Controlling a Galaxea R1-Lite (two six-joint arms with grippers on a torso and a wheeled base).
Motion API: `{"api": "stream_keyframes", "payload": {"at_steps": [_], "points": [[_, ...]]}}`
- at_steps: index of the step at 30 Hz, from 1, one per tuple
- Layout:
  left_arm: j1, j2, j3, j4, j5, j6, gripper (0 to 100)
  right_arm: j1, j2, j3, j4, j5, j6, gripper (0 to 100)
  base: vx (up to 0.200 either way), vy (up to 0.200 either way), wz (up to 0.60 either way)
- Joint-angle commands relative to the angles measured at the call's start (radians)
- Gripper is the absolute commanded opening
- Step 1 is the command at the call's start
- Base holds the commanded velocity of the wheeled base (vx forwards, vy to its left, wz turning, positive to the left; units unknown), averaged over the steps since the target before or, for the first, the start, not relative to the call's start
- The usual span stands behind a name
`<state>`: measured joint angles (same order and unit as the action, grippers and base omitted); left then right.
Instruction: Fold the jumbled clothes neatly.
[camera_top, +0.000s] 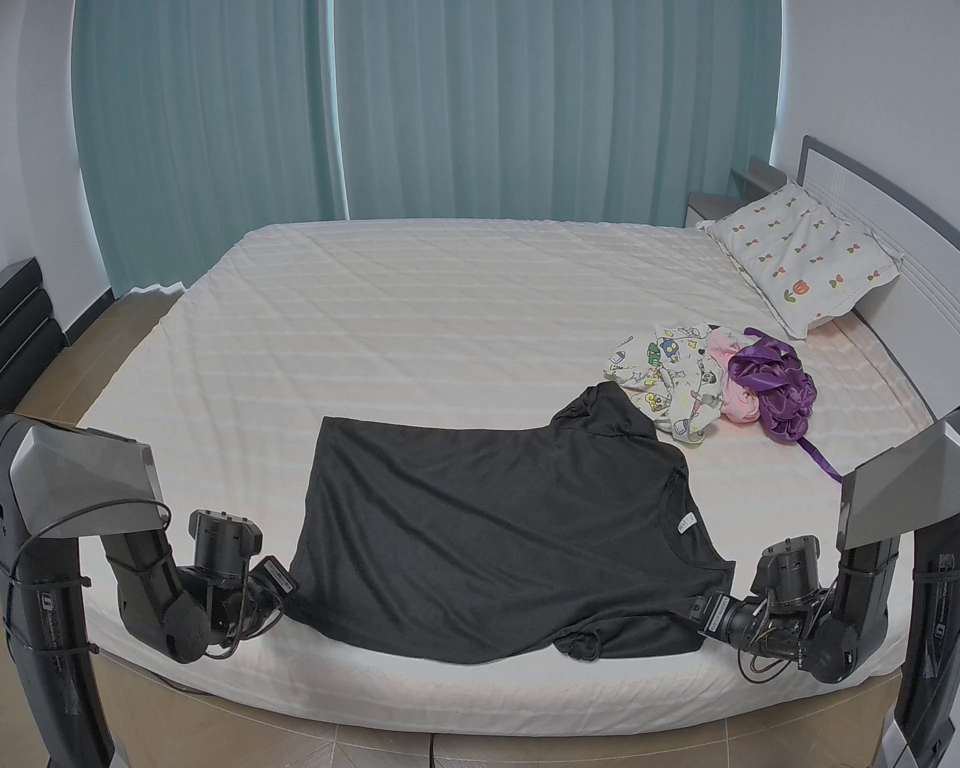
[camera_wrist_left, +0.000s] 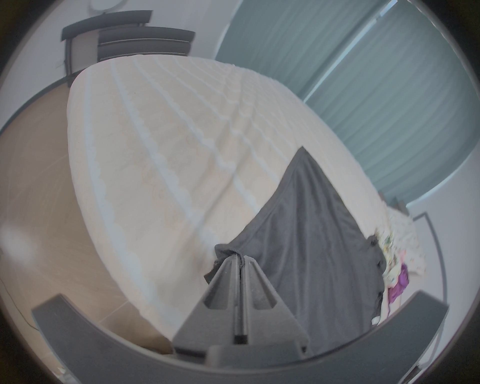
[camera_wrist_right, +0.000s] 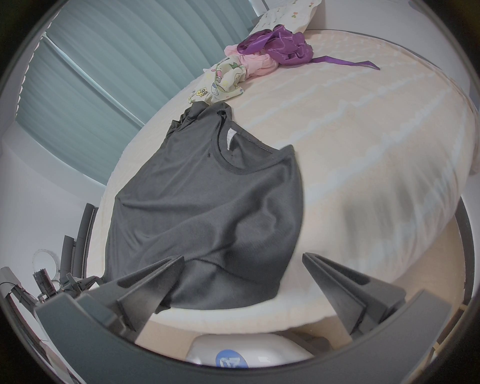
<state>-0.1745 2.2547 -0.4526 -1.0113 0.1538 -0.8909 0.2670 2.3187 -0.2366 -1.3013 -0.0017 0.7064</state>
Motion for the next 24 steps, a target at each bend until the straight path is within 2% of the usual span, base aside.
{"api": "stream_keyframes", "payload": {"at_steps": [1,8,17,22,24], "points": [[0.044,0.002,-0.002,-0.061,0.001,-0.051,0,-0.003,0.047,-0.069,0.000,0.002,-0.013,100,0.000,0.000,0.00],[0.066,0.005,-0.014,-0.115,-0.002,-0.105,0,-0.020,0.074,-0.150,0.019,0.003,-0.022,100,0.000,0.000,0.00],[0.078,0.029,-0.052,-0.168,0.000,-0.161,0,-0.092,0.083,-0.305,0.005,0.039,-0.031,100,0.000,0.000,0.00],[0.096,0.060,-0.078,-0.170,0.003,-0.161,0,-0.104,0.085,-0.417,0.042,0.048,-0.033,100,0.000,0.000,0.00],[0.107,0.072,-0.089,-0.170,0.004,-0.161,0,-0.104,0.082,-0.477,0.119,0.075,-0.039,100,0.000,0.000,0.00]]}}
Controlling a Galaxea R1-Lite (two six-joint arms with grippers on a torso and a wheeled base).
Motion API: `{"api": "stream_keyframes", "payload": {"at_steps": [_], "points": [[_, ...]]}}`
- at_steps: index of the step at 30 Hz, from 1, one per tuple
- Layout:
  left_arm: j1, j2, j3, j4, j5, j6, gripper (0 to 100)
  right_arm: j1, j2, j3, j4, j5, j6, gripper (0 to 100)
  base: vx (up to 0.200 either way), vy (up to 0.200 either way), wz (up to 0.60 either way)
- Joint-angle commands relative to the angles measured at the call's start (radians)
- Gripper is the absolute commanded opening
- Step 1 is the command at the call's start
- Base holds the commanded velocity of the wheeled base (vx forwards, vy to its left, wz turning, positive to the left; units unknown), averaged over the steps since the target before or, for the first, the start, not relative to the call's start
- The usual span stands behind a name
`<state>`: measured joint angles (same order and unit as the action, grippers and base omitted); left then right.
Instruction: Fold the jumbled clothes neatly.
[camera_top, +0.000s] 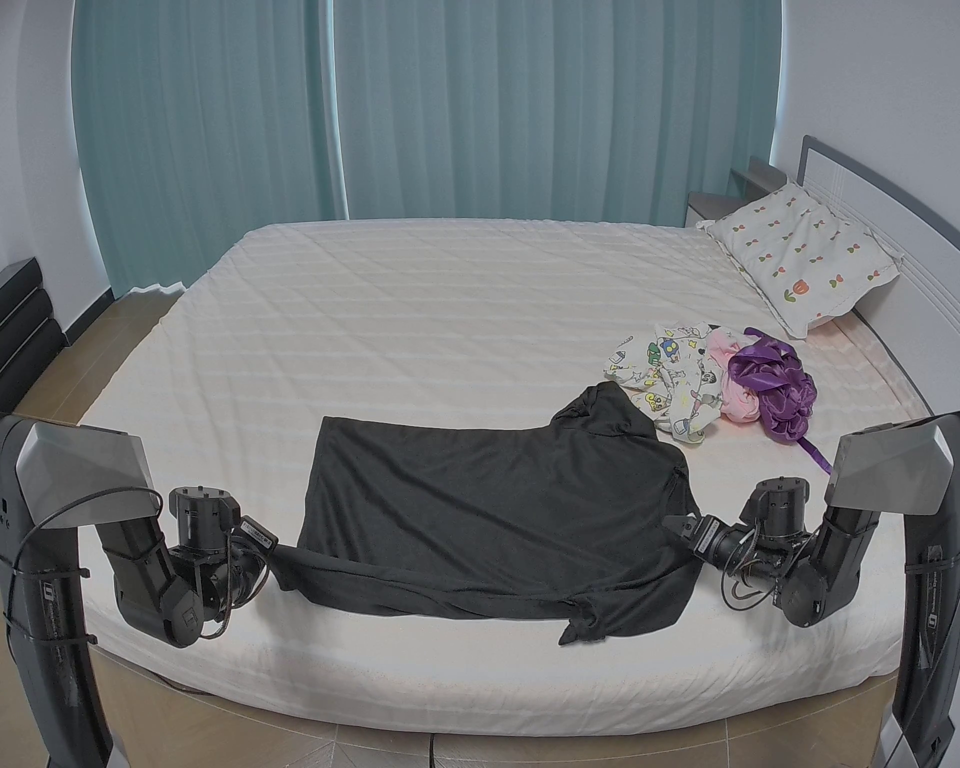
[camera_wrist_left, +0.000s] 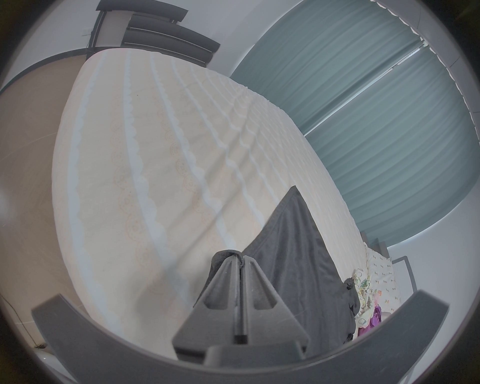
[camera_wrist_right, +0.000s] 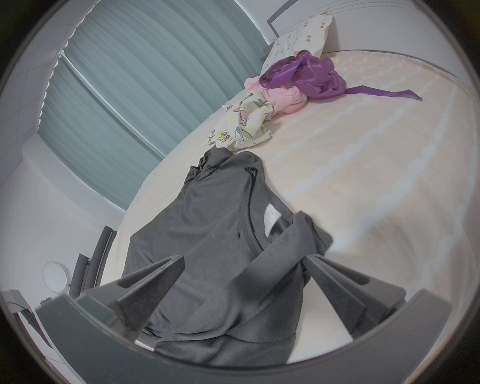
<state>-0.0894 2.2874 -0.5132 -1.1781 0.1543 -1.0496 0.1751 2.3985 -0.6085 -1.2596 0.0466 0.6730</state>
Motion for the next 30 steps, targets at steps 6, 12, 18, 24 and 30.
{"api": "stream_keyframes", "payload": {"at_steps": [6,12,18,24,30], "points": [[0.034,0.061,-0.047,-0.003,0.002,-0.003,0,-0.011,0.028,-0.232,0.151,0.058,-0.006,100,0.000,0.000,0.00],[0.037,0.069,-0.054,-0.003,0.004,-0.001,0,-0.008,0.070,-0.339,0.200,0.058,-0.006,100,0.000,0.000,0.00],[0.039,0.069,-0.054,-0.003,0.002,-0.001,0,-0.028,-0.001,-0.238,0.200,0.079,-0.013,100,0.000,0.000,0.00],[0.039,0.069,-0.054,-0.003,0.002,-0.001,0,-0.046,-0.053,-0.082,0.190,0.133,-0.039,100,0.000,0.000,0.00],[0.039,0.069,-0.053,-0.003,0.002,-0.001,0,-0.051,-0.053,-0.011,0.175,0.134,-0.061,100,0.000,0.000,0.00]]}}
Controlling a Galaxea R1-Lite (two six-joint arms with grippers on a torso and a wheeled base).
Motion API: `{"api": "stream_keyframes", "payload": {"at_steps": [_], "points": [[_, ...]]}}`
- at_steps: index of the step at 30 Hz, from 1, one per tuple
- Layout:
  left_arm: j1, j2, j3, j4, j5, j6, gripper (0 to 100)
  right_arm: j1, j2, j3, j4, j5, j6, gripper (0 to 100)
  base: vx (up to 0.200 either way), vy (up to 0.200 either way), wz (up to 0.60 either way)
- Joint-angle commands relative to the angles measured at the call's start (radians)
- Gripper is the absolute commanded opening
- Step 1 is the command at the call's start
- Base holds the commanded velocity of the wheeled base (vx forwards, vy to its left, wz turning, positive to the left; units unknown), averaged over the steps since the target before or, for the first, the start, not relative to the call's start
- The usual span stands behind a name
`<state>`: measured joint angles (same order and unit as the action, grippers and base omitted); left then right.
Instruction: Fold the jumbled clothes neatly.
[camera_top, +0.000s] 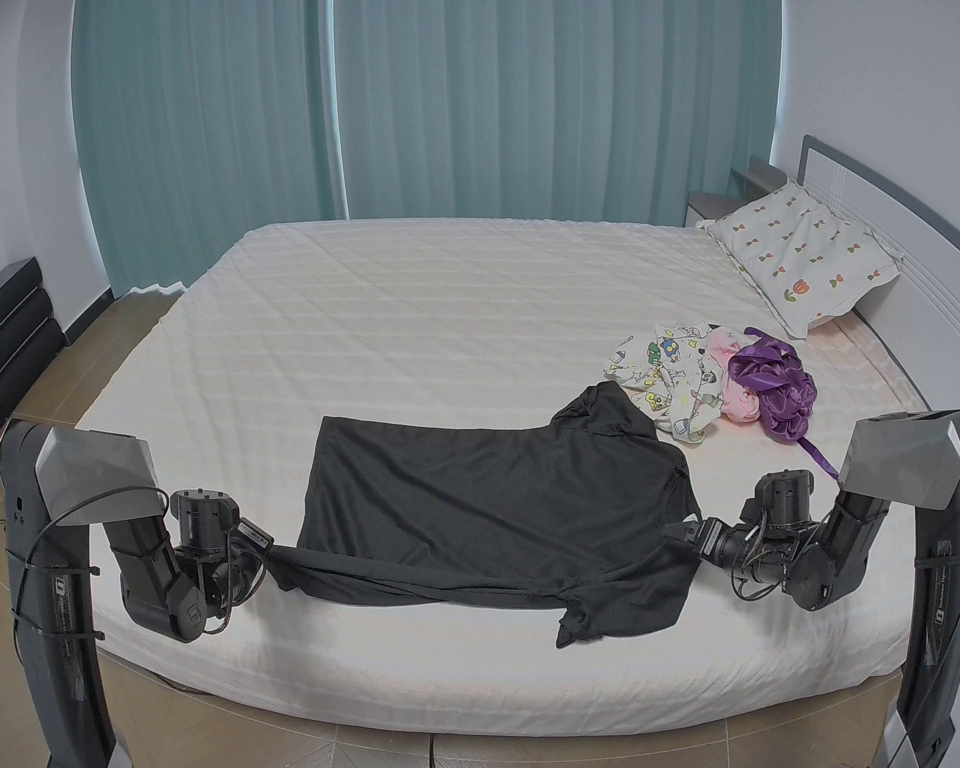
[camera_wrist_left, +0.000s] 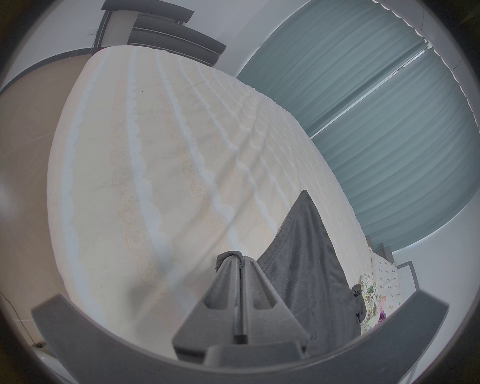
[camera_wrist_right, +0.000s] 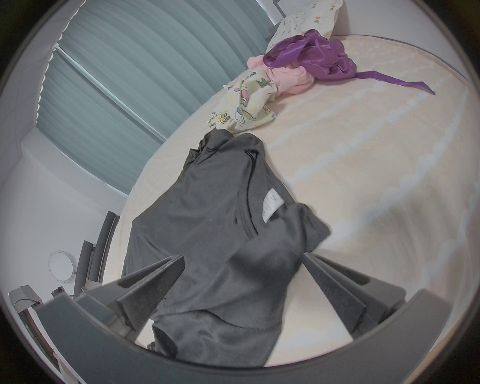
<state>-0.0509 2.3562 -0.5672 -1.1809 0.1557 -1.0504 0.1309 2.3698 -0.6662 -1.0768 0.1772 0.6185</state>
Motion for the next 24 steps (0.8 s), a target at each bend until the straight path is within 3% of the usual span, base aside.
{"api": "stream_keyframes", "payload": {"at_steps": [1,7,8,24], "points": [[0.000,0.002,0.001,0.000,0.001,0.000,0,-0.007,-0.024,0.050,-0.008,0.004,-0.006,100,0.000,0.000,0.00],[0.000,0.002,0.001,0.000,0.002,0.001,0,0.009,-0.011,0.068,0.001,0.004,-0.010,100,0.000,0.000,0.00],[-0.001,0.002,0.001,0.000,0.001,0.001,0,0.016,0.002,0.065,0.003,0.005,-0.010,0,0.000,0.000,0.00],[0.002,0.003,0.000,-0.002,0.002,0.001,0,0.021,0.062,-0.214,0.021,-0.005,0.001,0,0.000,0.000,0.00]]}}
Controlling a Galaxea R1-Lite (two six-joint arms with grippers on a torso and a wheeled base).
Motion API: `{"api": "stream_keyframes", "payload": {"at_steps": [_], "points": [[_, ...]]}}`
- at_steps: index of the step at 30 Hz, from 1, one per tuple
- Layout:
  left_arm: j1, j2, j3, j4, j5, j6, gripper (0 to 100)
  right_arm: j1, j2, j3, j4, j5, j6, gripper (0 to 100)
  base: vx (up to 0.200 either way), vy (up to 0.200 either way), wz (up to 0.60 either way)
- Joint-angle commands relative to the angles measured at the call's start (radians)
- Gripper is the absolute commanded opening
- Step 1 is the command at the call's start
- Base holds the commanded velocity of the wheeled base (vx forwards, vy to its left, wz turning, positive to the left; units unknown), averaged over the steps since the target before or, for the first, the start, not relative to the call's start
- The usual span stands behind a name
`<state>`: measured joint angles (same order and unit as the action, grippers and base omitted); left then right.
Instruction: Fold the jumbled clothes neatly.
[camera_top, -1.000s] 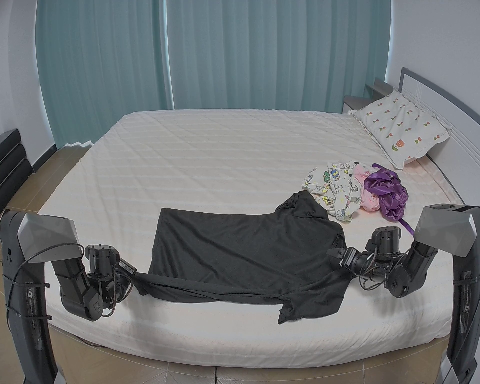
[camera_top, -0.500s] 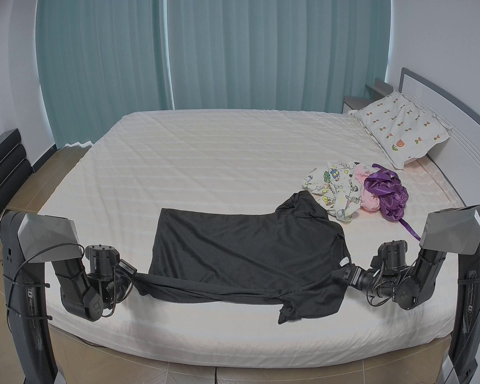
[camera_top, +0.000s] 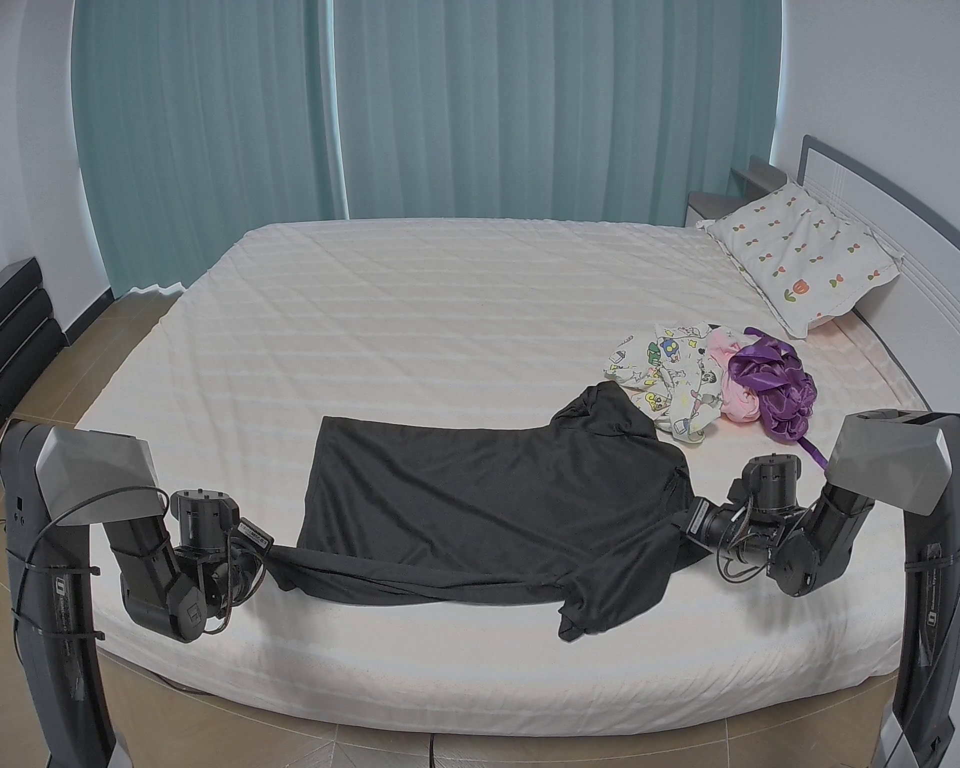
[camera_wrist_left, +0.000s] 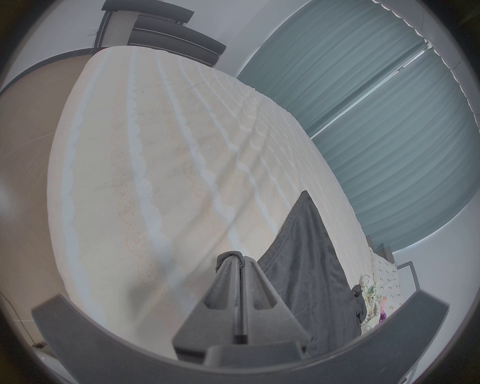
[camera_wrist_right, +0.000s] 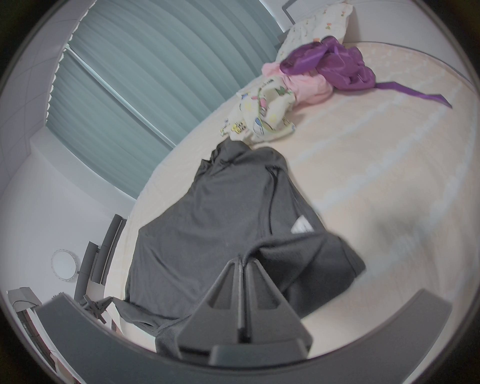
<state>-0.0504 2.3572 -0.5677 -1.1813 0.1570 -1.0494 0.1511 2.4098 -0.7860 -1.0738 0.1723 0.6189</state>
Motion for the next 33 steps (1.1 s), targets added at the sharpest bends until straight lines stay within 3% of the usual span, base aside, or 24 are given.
{"api": "stream_keyframes", "payload": {"at_steps": [1,10,16,17,25,30,33], "points": [[0.001,0.002,0.000,-0.001,0.001,0.002,0,0.005,0.031,-0.118,0.035,-0.001,0.001,0,0.000,0.000,0.00],[0.001,0.014,0.000,-0.012,0.052,0.000,0,0.021,0.098,-0.314,0.147,-0.010,0.001,0,0.000,0.000,0.00],[0.014,0.037,0.015,-0.129,0.061,0.008,0,0.025,0.150,-0.411,0.147,-0.045,0.002,0,0.000,0.000,0.00],[0.015,0.037,0.017,-0.133,0.062,0.008,0,0.028,0.152,-0.414,0.149,-0.045,0.001,100,0.000,0.000,0.00],[0.035,0.051,0.005,-0.136,0.093,0.008,0,0.019,0.103,-0.366,0.132,-0.033,0.016,100,0.000,0.000,0.00],[0.034,0.062,0.002,-0.138,0.091,0.020,0,-0.004,-0.043,-0.234,0.120,0.084,0.082,100,0.000,0.000,0.00],[0.034,0.070,0.002,-0.138,0.091,0.022,0,0.010,-0.089,-0.159,0.120,0.113,0.082,100,0.000,0.000,0.00]]}}
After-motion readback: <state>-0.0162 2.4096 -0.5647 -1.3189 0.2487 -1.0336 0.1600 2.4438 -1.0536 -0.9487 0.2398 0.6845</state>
